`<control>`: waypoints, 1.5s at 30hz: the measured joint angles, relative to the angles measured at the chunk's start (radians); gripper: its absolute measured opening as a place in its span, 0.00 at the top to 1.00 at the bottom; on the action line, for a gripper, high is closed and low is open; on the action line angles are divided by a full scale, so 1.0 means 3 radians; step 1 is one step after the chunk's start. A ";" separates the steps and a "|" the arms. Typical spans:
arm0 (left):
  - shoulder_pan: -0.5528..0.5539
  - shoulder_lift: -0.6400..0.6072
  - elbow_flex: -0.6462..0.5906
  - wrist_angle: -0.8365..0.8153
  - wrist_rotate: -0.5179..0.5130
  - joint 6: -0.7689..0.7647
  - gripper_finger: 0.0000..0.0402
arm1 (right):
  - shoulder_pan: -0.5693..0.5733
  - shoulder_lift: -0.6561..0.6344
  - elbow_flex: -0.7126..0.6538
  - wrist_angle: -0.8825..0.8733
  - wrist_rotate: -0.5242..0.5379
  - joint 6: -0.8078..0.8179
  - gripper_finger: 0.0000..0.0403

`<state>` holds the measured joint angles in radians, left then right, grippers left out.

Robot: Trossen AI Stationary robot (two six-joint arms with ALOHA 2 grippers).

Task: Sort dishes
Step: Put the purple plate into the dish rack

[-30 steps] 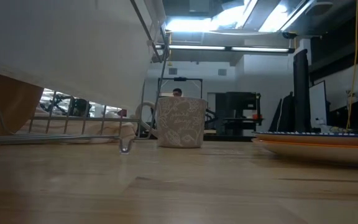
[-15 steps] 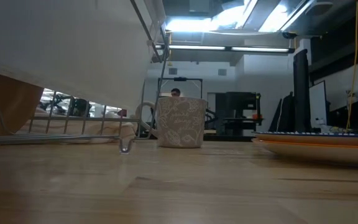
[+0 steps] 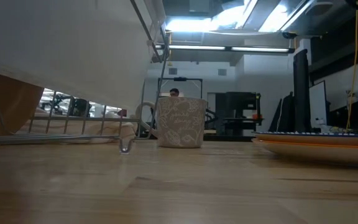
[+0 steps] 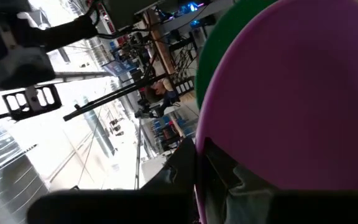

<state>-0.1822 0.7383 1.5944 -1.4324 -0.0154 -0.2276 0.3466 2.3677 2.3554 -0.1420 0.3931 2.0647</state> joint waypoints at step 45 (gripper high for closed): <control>0.0000 -0.0001 0.0000 0.0000 -0.0046 -0.0016 0.57 | 0.0000 0.0224 -0.0003 -0.0152 -0.0121 0.0409 0.98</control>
<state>-0.1822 0.7380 1.5944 -1.4324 -0.0292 -0.2323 0.3466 2.4350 2.3547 -0.1875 0.3567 2.1874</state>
